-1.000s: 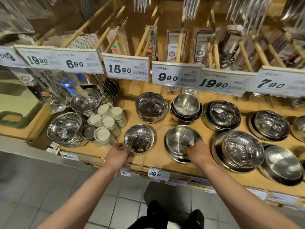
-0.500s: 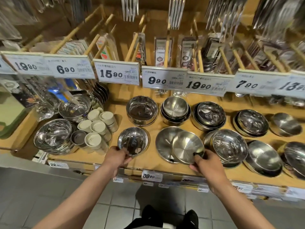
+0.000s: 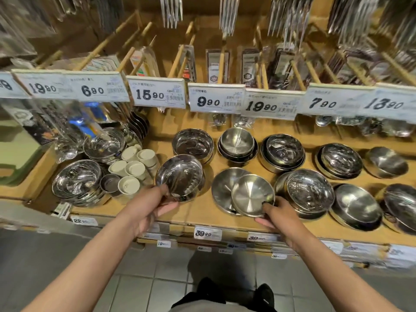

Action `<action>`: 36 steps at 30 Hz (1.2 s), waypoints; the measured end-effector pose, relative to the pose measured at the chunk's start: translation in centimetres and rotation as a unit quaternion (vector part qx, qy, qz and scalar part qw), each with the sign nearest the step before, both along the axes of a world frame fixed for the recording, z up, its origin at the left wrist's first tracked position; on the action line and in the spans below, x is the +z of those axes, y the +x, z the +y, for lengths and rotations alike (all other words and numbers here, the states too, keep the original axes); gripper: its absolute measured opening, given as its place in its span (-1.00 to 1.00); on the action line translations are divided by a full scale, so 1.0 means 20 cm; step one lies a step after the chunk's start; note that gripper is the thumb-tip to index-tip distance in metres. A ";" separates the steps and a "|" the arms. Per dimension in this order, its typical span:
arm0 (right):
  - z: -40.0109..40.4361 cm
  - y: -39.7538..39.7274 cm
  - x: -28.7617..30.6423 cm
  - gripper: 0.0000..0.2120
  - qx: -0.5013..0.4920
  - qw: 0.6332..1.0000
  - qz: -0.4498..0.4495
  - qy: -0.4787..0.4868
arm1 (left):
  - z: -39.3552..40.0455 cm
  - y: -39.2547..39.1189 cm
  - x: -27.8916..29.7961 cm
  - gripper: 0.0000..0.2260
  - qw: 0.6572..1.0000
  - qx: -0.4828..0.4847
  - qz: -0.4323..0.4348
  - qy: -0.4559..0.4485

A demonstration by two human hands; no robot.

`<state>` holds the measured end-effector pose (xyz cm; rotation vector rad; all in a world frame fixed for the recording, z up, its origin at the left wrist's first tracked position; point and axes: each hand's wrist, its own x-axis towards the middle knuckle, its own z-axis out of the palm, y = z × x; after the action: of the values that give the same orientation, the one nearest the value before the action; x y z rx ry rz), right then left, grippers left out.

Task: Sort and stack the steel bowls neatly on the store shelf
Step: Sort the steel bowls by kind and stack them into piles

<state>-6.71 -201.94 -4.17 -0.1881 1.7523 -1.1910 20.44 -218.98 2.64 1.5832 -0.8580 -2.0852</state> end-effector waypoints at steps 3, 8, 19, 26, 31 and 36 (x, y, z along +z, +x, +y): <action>-0.06 0.00 0.00 -0.67 0.036 0.999 0.004 -0.002 | -0.01 0.03 0.04 -0.74 1.000 0.016 -0.002 0.000; -0.15 0.06 0.01 -0.67 0.073 0.997 -0.004 -0.018 | -0.02 0.09 0.06 -0.79 0.999 0.040 -0.023 -0.020; -0.28 0.29 0.04 -0.82 0.069 0.980 -0.161 -0.096 | 0.00 0.12 0.09 -0.78 0.996 0.067 -0.036 -0.035; -0.12 0.13 0.14 -0.79 -0.035 0.988 -0.118 -0.092 | 0.04 0.01 0.11 -0.72 0.999 0.018 -0.023 -0.021; 0.00 0.09 0.18 -0.68 -0.058 0.989 -0.107 -0.079 | 0.07 -0.12 0.14 -0.92 0.999 -0.050 -0.011 -0.013; 0.12 0.11 0.19 -0.71 -0.060 0.989 -0.114 -0.067 | 0.06 -0.21 0.15 -0.92 0.995 -0.093 0.005 -0.025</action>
<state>-4.52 -199.64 -0.41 -0.0244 1.5031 -1.3637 16.17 -217.75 5.67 1.5165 -1.0824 -2.1762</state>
